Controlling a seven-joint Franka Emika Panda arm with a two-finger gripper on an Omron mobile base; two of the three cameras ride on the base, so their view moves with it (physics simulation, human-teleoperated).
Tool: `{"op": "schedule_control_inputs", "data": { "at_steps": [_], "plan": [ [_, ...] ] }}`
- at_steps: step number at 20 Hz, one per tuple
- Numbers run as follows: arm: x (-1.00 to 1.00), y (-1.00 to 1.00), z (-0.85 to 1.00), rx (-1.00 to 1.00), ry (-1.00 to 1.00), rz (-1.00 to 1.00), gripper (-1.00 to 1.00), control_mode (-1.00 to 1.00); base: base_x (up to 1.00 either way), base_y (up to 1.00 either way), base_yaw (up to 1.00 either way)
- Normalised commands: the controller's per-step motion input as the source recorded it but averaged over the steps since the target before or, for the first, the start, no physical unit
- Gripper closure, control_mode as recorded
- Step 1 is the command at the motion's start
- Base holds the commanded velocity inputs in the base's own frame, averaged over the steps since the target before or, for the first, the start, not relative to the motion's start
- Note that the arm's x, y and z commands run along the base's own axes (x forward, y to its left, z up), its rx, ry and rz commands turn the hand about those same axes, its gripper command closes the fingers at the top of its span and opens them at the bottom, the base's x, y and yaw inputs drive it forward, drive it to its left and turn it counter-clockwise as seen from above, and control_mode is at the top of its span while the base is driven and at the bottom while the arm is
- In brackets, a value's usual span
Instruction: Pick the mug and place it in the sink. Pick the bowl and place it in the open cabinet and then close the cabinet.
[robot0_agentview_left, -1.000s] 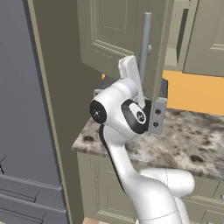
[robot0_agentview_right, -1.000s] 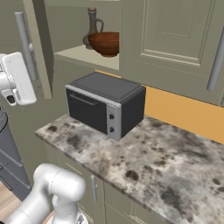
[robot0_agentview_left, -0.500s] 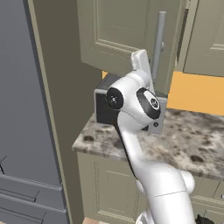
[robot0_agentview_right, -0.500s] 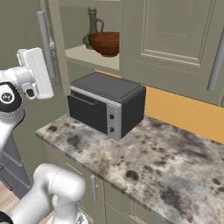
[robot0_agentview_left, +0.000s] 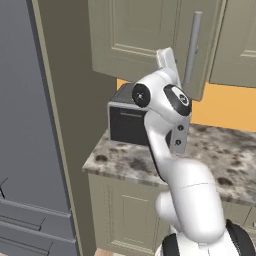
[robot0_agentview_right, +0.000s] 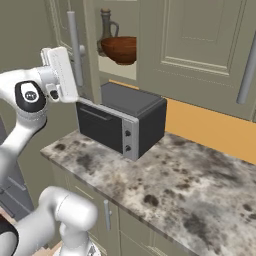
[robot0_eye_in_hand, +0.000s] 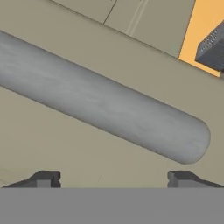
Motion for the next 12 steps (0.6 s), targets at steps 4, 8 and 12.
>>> {"op": "schedule_control_inputs", "data": {
  "at_steps": [4, 8, 12],
  "plan": [
    [0.53, -0.52, -0.07, 0.00, -0.05, 0.00, -1.00, -1.00, 0.00, 0.00, 0.00],
    [0.54, -0.54, -0.13, 0.00, -0.06, 0.00, -1.00, -1.00, 0.00, 0.00, 0.00],
    [0.56, -0.50, -0.10, 0.00, -0.07, 0.00, -1.00, -1.00, 0.00, 0.00, 0.00]
  ]
}}
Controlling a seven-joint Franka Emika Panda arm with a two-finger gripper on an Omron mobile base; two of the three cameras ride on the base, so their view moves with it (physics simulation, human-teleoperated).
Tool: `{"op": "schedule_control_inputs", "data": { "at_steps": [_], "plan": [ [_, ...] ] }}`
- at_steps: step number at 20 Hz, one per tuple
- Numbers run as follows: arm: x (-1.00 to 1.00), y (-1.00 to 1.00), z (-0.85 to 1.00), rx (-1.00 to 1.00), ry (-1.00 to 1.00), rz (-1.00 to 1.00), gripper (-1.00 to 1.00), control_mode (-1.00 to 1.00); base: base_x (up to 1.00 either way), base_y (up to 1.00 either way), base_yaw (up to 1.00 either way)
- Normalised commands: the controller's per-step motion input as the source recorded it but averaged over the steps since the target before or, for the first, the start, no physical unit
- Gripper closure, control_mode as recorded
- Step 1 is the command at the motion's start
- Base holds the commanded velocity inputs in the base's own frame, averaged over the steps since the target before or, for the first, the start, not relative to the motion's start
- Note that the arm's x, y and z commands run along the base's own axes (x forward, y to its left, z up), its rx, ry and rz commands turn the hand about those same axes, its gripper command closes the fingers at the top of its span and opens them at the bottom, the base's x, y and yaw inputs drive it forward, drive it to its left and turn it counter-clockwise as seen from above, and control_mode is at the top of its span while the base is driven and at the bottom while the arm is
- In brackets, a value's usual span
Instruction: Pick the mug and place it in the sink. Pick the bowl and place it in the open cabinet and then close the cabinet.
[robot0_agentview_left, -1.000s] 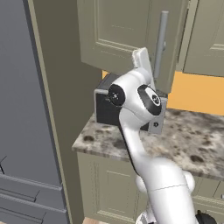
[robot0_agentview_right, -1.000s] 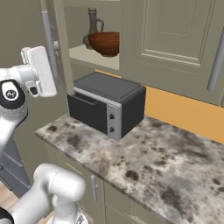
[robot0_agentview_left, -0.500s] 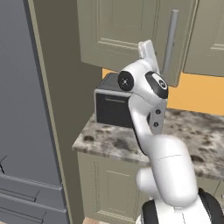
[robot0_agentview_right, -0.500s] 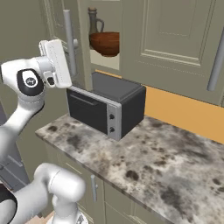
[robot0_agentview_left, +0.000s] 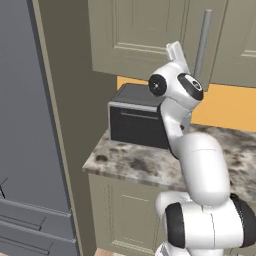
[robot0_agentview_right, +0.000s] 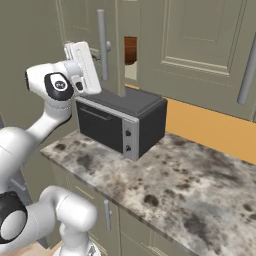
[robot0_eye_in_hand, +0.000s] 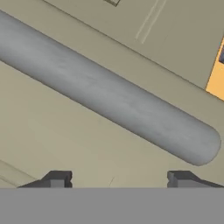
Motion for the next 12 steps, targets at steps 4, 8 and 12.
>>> {"op": "schedule_control_inputs", "data": {
  "at_steps": [4, 8, 12],
  "plan": [
    [0.58, -0.47, -0.11, 0.00, -0.07, 0.00, -1.00, -1.00, 0.00, 0.00, 0.00],
    [0.59, -0.44, -0.11, 0.00, -0.06, 0.00, -1.00, -1.00, 0.00, 0.00, 0.00],
    [0.65, -0.36, -0.10, 0.00, -0.03, 0.00, -1.00, -1.00, 0.00, 0.00, 0.00]
  ]
}}
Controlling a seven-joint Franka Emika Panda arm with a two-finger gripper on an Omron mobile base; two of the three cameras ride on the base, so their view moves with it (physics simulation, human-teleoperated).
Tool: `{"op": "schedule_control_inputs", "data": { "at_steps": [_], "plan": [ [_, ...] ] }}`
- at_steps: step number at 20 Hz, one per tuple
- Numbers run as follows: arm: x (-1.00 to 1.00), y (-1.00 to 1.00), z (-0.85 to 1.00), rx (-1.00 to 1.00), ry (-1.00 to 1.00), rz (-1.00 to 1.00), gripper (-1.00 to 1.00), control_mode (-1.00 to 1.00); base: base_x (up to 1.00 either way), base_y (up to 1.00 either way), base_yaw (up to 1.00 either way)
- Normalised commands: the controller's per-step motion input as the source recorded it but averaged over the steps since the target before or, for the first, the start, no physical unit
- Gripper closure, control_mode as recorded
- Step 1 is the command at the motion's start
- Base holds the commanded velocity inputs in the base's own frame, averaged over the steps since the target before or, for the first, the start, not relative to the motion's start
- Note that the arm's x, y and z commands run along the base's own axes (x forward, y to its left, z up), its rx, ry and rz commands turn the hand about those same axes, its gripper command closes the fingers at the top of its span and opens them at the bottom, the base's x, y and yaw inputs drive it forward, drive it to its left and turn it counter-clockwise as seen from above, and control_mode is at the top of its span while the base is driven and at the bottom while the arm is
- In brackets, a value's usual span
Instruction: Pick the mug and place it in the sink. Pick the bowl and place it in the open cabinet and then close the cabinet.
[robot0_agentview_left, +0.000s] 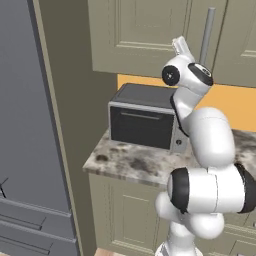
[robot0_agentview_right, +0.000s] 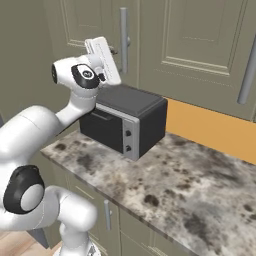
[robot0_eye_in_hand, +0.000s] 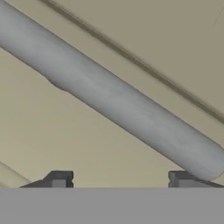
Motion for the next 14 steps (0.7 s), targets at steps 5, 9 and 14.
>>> {"op": "schedule_control_inputs", "data": {
  "at_steps": [5, 9, 14],
  "plan": [
    [0.69, -0.29, -0.17, 0.00, -0.03, 0.00, -1.00, -1.00, 0.00, 0.00, 0.00],
    [0.63, -0.28, -0.19, 0.00, -0.03, 0.00, -1.00, -1.00, 0.00, 0.00, 0.00],
    [0.63, -0.34, -0.22, 0.00, -0.04, 0.00, -1.00, -1.00, 0.00, 0.00, 0.00]
  ]
}}
